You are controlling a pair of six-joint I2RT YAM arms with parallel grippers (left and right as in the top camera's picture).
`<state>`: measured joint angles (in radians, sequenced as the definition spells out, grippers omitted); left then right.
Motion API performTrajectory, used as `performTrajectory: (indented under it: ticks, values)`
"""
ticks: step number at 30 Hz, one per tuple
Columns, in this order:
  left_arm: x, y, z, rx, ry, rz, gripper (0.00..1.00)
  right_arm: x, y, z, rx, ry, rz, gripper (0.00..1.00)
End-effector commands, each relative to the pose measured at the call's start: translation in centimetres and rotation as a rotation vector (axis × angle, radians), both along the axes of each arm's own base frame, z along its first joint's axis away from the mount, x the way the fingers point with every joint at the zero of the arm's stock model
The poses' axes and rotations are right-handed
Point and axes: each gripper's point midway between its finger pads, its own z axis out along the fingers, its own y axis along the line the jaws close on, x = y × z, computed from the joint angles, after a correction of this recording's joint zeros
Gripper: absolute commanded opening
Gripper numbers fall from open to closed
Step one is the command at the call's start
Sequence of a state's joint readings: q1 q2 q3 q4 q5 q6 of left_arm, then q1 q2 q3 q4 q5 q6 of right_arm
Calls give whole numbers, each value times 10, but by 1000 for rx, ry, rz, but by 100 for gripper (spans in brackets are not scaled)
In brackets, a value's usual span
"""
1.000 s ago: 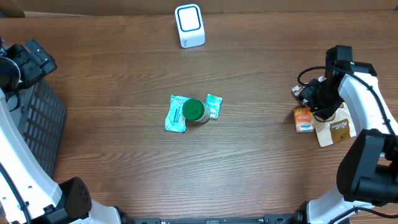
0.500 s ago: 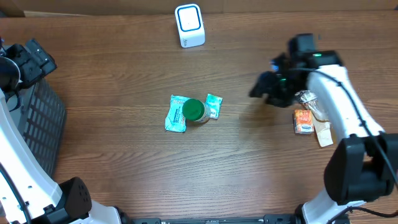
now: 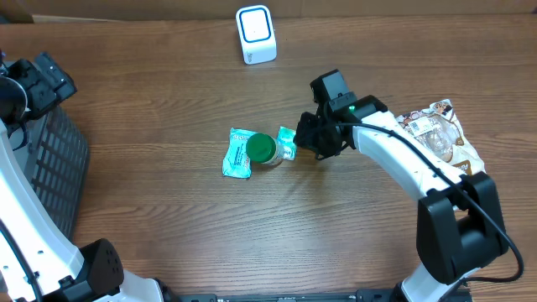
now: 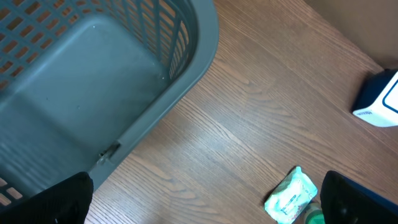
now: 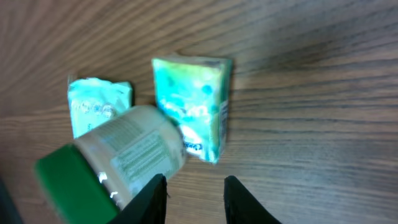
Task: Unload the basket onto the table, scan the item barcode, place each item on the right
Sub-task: 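Reach the right gripper to the mint Kleenex pack and grasp it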
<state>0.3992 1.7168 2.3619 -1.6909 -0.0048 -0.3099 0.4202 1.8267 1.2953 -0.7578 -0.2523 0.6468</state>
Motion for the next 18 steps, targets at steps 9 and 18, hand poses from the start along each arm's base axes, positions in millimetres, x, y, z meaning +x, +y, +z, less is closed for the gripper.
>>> performTrajectory:
  ticks: [9, 18]
  values:
    - [-3, 0, 8, 24, -20, -13, 100, -8, 11, -63, 62, 61, -4, 29]
    - [-3, 0, 8, 24, -21, -13, 100, -7, 12, -82, 52, 76, 20, 4]
